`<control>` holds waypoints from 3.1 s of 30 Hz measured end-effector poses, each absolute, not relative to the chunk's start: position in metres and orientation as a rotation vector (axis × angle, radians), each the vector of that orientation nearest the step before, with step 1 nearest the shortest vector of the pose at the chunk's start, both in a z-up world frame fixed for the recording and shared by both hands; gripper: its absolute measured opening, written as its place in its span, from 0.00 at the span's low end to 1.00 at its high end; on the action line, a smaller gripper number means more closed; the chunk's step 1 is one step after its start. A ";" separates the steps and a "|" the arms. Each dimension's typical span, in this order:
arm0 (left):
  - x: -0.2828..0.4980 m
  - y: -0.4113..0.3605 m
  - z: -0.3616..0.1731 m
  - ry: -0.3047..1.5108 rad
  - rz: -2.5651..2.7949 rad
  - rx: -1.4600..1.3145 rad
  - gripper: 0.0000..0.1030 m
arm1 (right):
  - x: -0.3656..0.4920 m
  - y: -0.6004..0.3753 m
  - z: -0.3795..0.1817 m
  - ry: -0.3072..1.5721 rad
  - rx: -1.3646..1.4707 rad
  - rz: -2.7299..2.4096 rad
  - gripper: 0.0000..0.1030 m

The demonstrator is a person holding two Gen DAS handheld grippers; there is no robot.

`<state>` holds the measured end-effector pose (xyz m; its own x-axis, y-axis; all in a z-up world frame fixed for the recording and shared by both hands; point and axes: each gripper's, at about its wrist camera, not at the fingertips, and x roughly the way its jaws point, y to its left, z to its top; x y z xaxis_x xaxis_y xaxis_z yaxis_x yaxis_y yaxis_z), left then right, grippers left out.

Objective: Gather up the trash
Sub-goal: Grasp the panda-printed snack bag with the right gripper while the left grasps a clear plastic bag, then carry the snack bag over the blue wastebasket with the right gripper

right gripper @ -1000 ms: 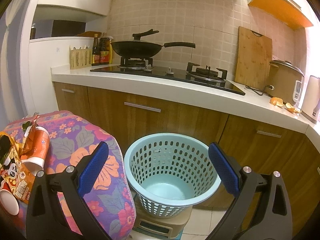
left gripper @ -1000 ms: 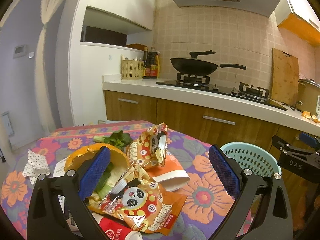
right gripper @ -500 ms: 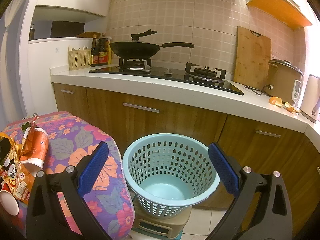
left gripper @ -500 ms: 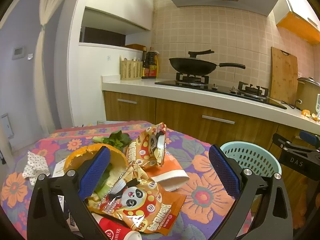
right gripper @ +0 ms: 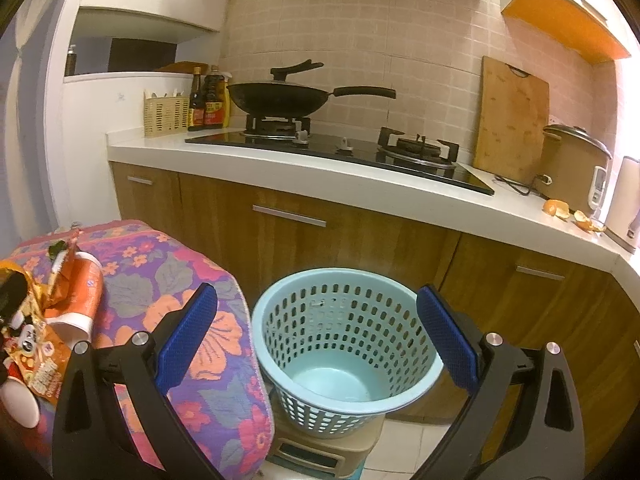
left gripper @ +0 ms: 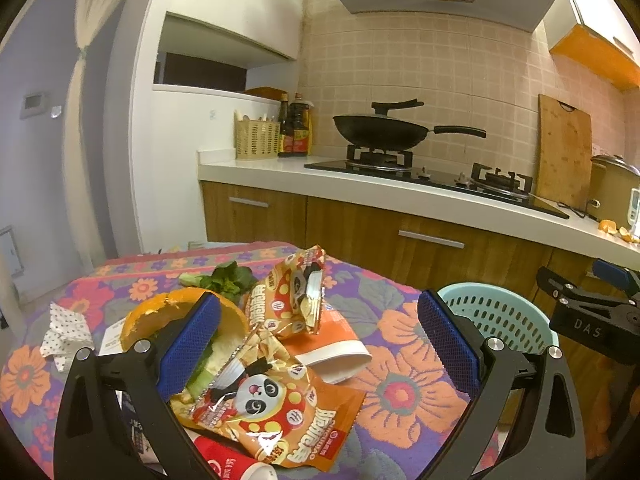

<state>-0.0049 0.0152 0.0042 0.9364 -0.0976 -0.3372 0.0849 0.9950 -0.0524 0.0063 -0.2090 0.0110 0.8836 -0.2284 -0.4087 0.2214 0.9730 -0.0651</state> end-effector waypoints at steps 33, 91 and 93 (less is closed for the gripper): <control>-0.082 0.124 -0.035 0.676 0.314 -0.083 0.84 | 0.008 -0.085 0.000 0.543 -0.080 0.338 0.80; -0.104 0.119 0.031 0.474 0.131 -0.208 0.00 | 0.036 -0.112 0.001 0.656 0.000 0.736 0.21; -0.101 0.109 0.041 0.460 0.101 -0.187 0.00 | 0.035 -0.127 0.008 0.633 0.011 0.703 0.21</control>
<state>-0.1010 0.1087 0.0410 0.8913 0.0547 -0.4501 -0.1387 0.9780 -0.1559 0.0353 -0.1266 0.0077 0.5848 0.6060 -0.5393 -0.5993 0.7708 0.2162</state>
